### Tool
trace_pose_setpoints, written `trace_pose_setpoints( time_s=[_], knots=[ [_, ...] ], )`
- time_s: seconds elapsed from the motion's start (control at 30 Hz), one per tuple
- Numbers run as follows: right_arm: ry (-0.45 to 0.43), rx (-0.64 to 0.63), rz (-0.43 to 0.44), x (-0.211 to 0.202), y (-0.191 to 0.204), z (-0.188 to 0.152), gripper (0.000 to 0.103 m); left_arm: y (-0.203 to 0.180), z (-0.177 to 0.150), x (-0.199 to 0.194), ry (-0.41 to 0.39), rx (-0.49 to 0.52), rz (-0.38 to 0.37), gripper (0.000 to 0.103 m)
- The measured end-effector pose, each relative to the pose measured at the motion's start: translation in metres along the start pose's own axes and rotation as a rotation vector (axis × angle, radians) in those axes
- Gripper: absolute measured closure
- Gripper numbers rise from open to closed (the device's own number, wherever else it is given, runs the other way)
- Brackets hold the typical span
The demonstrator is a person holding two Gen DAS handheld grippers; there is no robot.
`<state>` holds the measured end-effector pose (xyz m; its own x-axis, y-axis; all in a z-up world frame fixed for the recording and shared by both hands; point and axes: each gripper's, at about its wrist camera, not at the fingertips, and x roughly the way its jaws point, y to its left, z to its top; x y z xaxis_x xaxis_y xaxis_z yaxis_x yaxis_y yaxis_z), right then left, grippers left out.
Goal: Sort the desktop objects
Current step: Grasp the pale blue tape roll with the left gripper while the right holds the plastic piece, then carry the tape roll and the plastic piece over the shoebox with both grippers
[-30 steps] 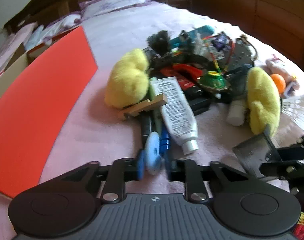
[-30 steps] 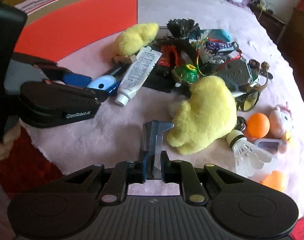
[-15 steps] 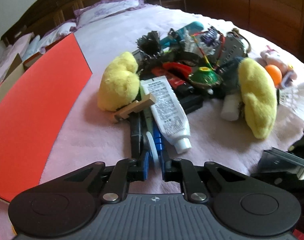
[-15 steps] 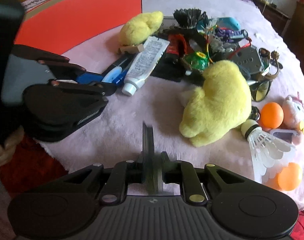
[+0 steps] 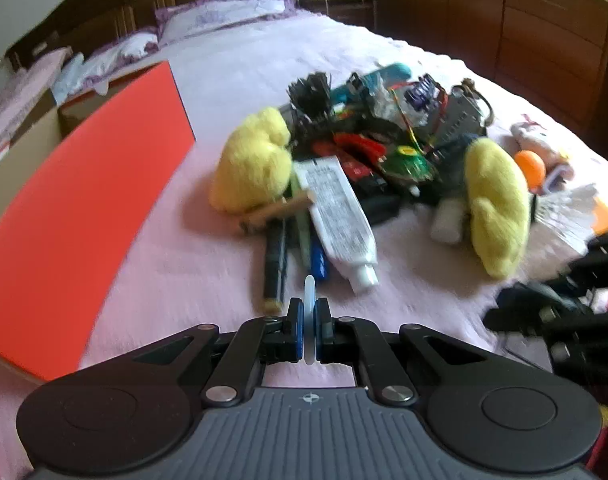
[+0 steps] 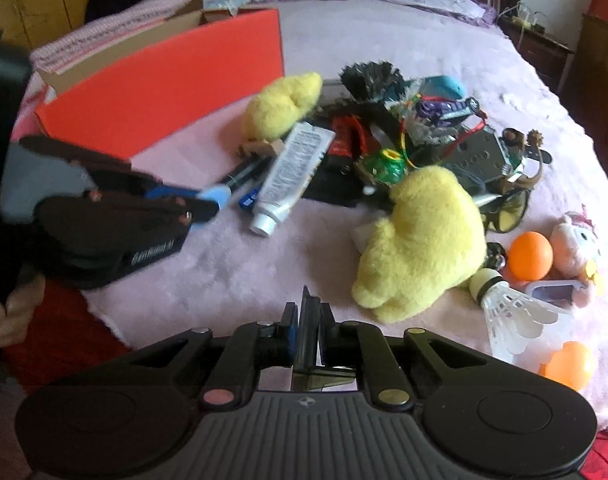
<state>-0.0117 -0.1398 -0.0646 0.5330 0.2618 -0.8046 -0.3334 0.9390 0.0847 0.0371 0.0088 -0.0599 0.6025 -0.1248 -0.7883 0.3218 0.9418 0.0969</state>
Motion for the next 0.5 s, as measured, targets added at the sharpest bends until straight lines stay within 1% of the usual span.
trace_pose_setpoints(
  time_s=[0.07, 0.17, 0.4, 0.5],
  knots=[
    [0.003, 0.004, -0.006, 0.000, -0.001, -0.001, 0.092, -0.001, -0.007, 0.000, 0.025, -0.009, -0.015, 0.095],
    [0.021, 0.002, -0.022, 0.003, -0.001, -0.005, 0.091, -0.003, -0.014, 0.008, 0.063, -0.003, -0.008, 0.095],
    [0.025, -0.032, -0.053, -0.001, 0.003, -0.011, 0.087, -0.008, -0.018, 0.015, 0.069, 0.018, 0.007, 0.094],
    [0.018, -0.037, -0.053, -0.003, 0.003, -0.011, 0.091, -0.006, -0.018, 0.011, 0.058, 0.008, 0.006, 0.095]
  ],
)
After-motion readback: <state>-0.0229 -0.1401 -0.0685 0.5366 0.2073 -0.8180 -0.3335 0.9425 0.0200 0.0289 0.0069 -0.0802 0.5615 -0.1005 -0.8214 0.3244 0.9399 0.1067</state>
